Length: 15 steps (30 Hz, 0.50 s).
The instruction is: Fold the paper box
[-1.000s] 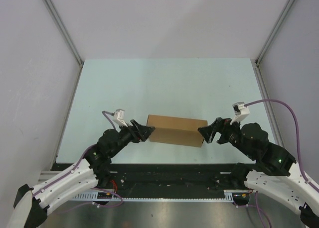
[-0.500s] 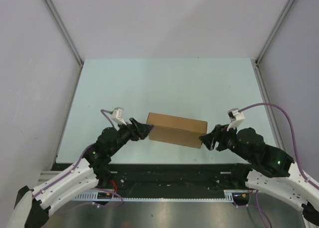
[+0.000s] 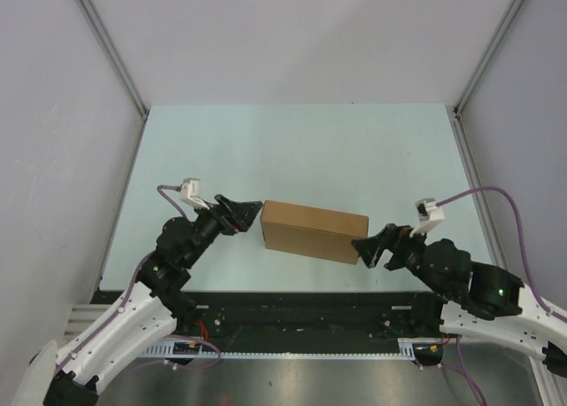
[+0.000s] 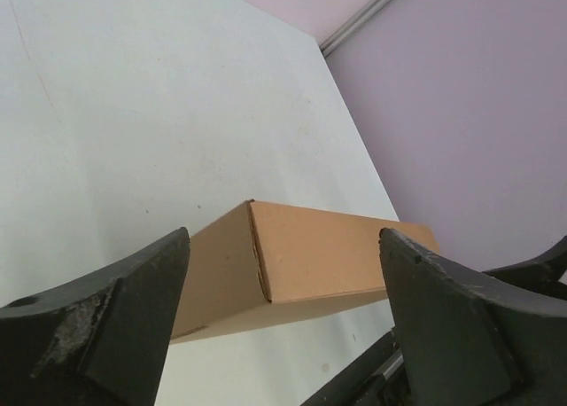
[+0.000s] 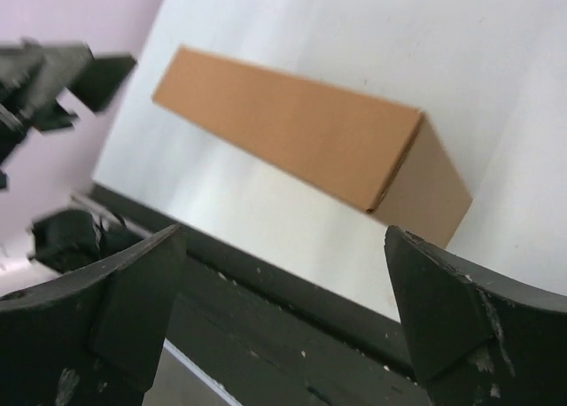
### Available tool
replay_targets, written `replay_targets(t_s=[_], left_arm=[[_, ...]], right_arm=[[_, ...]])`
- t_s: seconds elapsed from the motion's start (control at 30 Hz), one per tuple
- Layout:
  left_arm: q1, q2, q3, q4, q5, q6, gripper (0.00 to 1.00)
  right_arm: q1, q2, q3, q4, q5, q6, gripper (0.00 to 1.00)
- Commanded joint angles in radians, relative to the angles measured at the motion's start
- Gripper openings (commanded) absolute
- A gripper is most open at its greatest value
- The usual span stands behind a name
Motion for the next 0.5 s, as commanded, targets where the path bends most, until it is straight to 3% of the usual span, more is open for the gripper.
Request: replay_targets(t_s=[0.0,0.1,0.2,0.33,0.4,0.47], left_arm=[[0.077,0.054,0.041,0.052,0.156,-0.018,0.96],[0.108,0.094,0.043,0.064,0.254,-0.038,0.97],[0.103,0.039,0.035,0.067,0.328,0.031,0.94],[0.045,-0.067,0.035,-0.003,0.422,0.186,0.75],[-0.018,-0.123,-0.006,-0.043,0.381,0.198,0.60],[-0.153,-0.197,-0.070,-0.050,0.301,0.178,0.49]], right_arm=[[0.002,-0.004,0.081,-0.053,0.149,0.066,1.00],[-0.003,0.082,0.113,-0.122,0.127,0.090,1.00],[0.012,0.119,0.114,-0.153,0.141,0.098,1.00],[0.021,0.058,0.113,-0.101,0.248,0.095,0.98],[0.018,0.061,0.117,-0.060,0.297,0.043,0.96],[0.014,0.085,0.124,-0.020,0.325,0.012,0.96]])
